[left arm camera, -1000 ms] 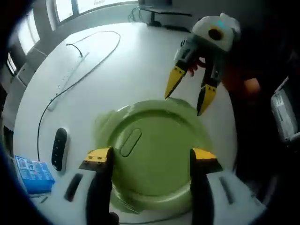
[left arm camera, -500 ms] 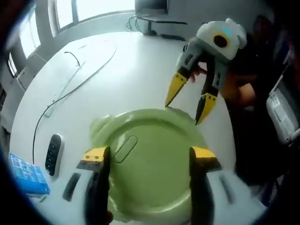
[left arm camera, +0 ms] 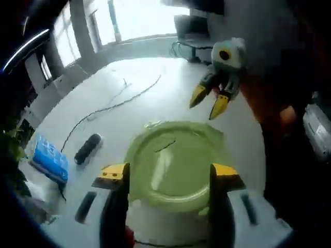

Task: Pick up the tomato from the tabletop place it into the food storage container close the lid and lock the latches

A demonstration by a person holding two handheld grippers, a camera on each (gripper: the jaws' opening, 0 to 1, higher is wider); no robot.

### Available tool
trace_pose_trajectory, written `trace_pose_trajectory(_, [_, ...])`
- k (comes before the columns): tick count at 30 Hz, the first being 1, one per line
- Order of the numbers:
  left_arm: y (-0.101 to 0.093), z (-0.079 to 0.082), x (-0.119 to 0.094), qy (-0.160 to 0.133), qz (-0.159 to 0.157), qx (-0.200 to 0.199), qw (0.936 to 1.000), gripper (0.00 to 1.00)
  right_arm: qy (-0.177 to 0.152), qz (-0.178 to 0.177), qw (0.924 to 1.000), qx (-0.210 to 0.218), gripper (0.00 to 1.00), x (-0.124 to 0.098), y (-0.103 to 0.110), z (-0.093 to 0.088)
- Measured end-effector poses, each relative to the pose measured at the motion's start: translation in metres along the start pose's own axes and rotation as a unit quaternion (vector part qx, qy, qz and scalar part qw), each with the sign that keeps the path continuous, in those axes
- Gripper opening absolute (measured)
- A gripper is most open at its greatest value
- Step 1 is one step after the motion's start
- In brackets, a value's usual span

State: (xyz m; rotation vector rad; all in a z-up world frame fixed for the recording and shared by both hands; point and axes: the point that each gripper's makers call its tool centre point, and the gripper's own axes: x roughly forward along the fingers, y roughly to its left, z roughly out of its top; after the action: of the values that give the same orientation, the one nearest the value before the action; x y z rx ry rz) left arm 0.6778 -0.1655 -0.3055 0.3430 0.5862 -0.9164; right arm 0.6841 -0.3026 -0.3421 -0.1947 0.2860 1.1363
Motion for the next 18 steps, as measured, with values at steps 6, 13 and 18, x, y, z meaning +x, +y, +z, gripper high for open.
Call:
trace_pose_trajectory(6, [-0.035,-0.033,-0.031,-0.062,0.109,-0.078,0.9891,0.47,-0.025,0.035,0.9989,-0.021,0.33,0.000,0.024,0.015])
trace_pose_trajectory(13, [-0.051,-0.055,-0.019,-0.085,0.167,-0.088,0.9783,0.41,0.021,-0.068,0.9961,0.052,0.28,-0.016,0.034,0.006])
trace_pose_trajectory(18, [-0.050,-0.055,-0.015,-0.099,0.181,-0.082,0.9751,0.44,0.041,-0.071,0.9965,0.015,0.36,-0.011,0.056,-0.003])
